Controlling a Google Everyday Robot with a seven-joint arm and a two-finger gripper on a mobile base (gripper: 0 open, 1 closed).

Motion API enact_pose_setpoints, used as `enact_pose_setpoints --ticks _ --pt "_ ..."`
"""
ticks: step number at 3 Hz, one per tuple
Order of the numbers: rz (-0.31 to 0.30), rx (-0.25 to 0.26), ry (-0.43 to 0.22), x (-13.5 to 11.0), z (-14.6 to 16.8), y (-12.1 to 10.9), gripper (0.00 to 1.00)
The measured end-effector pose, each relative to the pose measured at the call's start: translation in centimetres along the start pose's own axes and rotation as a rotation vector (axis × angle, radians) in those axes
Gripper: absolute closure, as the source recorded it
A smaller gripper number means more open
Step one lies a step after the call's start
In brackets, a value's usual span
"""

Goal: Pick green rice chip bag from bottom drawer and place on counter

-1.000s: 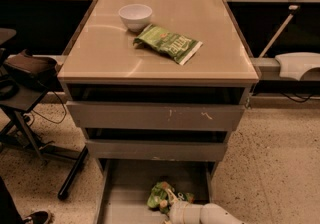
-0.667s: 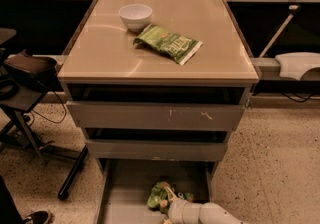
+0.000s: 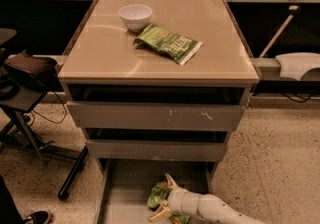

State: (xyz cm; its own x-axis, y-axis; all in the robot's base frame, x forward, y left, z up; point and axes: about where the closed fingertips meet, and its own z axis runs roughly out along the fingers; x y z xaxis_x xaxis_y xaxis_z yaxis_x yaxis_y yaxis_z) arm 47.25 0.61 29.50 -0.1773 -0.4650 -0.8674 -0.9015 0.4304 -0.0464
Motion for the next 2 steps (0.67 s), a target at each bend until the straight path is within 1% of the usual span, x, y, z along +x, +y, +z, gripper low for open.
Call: enact_pose_setpoints --ticks 1,2 --pt "-0.006 -0.008 0.021 0.3 0.4 0.5 0.0" --pt "0.049 -0.017 0.018 2.8 1.9 0.3 0.0"
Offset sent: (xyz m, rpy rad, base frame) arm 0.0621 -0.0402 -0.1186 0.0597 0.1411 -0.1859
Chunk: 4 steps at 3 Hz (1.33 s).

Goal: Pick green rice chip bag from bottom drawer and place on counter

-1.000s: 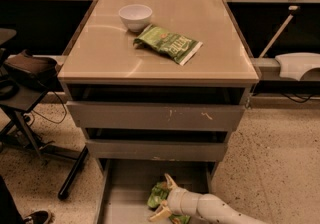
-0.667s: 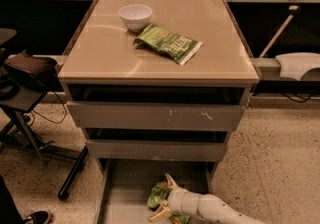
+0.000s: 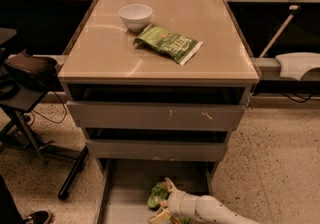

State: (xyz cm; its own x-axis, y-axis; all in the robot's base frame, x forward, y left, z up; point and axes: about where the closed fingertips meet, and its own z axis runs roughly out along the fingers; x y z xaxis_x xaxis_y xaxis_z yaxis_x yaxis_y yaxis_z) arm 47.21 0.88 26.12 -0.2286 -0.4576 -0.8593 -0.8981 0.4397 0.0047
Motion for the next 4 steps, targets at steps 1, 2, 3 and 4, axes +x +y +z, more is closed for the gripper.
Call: enact_pose_setpoints --ticks 1,2,3,4 --pt "0.128 0.067 -0.056 3.8 1.8 -3.3 0.0" --pt "0.157 0.131 -0.045 6.0 1.4 -6.5 0.0" --pt "0.083 0.118 0.03 5.5 1.4 -5.4 0.0" --pt "0.025 0.073 0.137 4.5 1.3 -2.8 0.0"
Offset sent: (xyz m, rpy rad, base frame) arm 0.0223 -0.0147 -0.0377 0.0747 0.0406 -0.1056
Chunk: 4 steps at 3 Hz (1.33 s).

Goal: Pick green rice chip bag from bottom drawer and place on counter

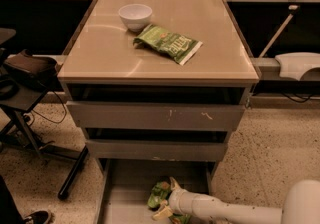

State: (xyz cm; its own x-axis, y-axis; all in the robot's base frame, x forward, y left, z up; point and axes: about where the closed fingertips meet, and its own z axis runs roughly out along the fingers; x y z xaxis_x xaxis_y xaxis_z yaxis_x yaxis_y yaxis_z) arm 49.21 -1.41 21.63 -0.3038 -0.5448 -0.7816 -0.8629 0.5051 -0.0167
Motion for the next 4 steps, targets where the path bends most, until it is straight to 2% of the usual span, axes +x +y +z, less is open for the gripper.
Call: enact_pose_setpoints --ticks 1,2,3,4 --pt "-0.051 0.0 0.05 -0.1 -0.4 0.0 0.0" --pt "-0.02 -0.013 0.033 0.0 0.4 -0.1 0.0" --pt "0.052 -0.029 -0.034 0.4 2.0 -0.5 0.0" --pt "0.179 -0.089 -0.094 3.5 5.0 0.6 0.0"
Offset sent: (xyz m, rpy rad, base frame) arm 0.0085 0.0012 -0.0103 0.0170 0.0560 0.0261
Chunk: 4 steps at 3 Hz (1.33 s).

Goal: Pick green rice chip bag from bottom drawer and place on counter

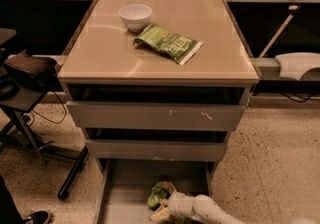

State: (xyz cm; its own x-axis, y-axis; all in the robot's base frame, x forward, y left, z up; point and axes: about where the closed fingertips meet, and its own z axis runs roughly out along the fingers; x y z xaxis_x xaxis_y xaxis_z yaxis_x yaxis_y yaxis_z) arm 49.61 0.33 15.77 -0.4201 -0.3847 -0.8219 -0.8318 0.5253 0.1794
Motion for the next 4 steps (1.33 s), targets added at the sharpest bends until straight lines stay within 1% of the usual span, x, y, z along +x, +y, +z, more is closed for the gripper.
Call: enact_pose_setpoints --ticks 1,2,3,4 --pt "0.046 -0.026 0.017 2.8 0.34 -0.51 0.0" --pt "0.045 -0.026 0.017 2.73 0.31 -0.56 0.0" --pt "0.045 -0.026 0.017 2.73 0.32 -0.56 0.19" --pt "0.045 -0.026 0.017 2.73 0.32 -0.56 0.42"
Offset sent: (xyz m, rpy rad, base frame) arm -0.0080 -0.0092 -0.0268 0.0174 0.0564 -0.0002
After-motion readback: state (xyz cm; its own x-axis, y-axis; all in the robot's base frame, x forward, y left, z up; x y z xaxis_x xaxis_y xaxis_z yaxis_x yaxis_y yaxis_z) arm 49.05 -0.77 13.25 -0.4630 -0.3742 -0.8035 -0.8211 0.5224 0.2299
